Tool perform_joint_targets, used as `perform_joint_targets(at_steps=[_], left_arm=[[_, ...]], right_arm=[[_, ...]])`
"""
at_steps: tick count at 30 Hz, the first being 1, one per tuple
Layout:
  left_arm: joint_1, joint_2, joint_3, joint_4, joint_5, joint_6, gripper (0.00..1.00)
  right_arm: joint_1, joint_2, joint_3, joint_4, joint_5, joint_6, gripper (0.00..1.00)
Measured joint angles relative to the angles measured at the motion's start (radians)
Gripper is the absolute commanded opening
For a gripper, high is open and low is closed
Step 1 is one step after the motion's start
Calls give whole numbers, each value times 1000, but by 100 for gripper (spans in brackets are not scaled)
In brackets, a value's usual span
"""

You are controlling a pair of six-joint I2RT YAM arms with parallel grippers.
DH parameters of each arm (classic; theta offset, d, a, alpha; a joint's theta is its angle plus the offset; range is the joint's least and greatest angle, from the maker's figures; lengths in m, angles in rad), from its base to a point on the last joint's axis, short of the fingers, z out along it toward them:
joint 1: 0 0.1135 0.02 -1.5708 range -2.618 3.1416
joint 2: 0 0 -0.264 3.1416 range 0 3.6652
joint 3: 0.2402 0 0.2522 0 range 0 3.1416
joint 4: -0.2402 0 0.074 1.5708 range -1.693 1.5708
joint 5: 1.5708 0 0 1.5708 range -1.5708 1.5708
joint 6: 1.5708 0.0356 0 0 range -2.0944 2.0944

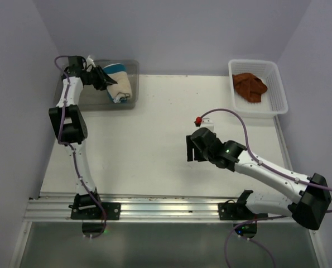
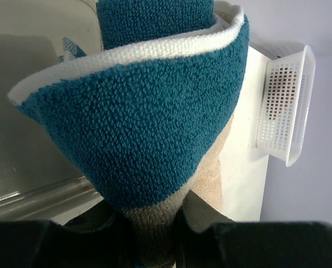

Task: Roll the towels
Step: Place the rolled towel into the container

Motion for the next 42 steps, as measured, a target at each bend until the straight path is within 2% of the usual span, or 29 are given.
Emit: perform_joint_targets(at_steps=[9,15,21,31,34,42], left_arm=[[2,107,-3,24,24,4,0],[2,44,-233,104,26,4,0],[0,-106,-437,156,13,4,0],[0,-104,-332,138,4,69,0],[-1,-104,-332,124,-8,83,0],[8,-116,-352,93,-64,110,0]], right_arm=[[0,101,-1,55,-51,4,70],[0,113,-3,79,-75,4,70],[0,100,-29,92,-95,4,70],[0,89,-37,101,-123,0,70],[0,181,31,107,-151,-11,69],[0,551,423,198,-235,-44,69]])
